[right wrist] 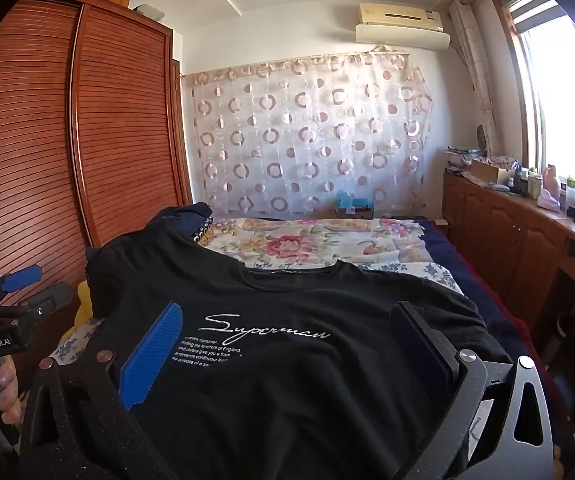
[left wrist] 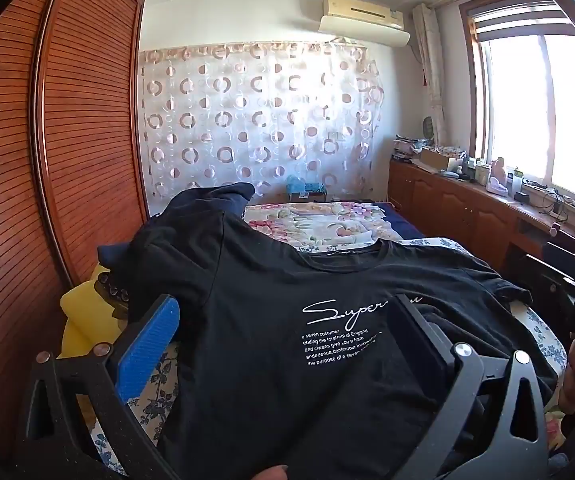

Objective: Fold small clothes

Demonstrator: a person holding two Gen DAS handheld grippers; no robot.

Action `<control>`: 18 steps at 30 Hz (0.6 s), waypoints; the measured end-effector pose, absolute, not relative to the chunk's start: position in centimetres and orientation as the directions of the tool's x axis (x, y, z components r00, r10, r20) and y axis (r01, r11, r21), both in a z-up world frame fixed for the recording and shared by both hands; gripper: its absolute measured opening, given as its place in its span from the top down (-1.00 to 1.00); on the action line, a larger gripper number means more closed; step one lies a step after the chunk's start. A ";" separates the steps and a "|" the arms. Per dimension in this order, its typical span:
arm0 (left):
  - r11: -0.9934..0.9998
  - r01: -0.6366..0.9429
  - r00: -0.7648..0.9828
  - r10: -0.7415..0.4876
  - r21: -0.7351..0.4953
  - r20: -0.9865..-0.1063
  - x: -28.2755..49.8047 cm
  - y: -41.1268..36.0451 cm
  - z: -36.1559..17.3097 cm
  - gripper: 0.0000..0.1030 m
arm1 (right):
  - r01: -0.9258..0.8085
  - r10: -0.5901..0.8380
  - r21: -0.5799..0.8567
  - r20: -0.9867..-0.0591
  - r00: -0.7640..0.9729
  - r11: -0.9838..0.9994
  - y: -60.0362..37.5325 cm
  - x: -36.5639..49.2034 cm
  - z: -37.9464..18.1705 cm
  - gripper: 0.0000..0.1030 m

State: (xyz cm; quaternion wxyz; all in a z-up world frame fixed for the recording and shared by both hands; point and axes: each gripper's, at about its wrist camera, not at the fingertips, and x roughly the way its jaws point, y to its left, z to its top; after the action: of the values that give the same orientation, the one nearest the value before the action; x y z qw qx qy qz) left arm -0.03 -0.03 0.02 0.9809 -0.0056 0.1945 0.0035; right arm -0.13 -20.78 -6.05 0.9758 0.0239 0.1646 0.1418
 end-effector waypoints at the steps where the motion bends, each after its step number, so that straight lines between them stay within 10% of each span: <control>1: 1.000 -0.008 0.924 0.003 -0.011 -0.381 0.0 0.0 0.0 -1.00 | -0.268 0.284 0.094 -0.315 0.906 0.959 -20.8 -0.1 -6.1 -1.00; 18: 1.000 -0.011 0.925 0.010 0.000 -0.379 0.0 -0.1 0.0 -1.00 | -0.267 0.283 0.092 -0.315 0.906 0.959 -20.9 -0.2 -6.2 -1.00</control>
State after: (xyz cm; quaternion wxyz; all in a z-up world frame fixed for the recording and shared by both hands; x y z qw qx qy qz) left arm -0.04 -0.07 0.02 0.9811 -0.0009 0.1932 0.0054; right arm -0.19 -20.88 -6.17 0.9759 0.0231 0.1650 0.1409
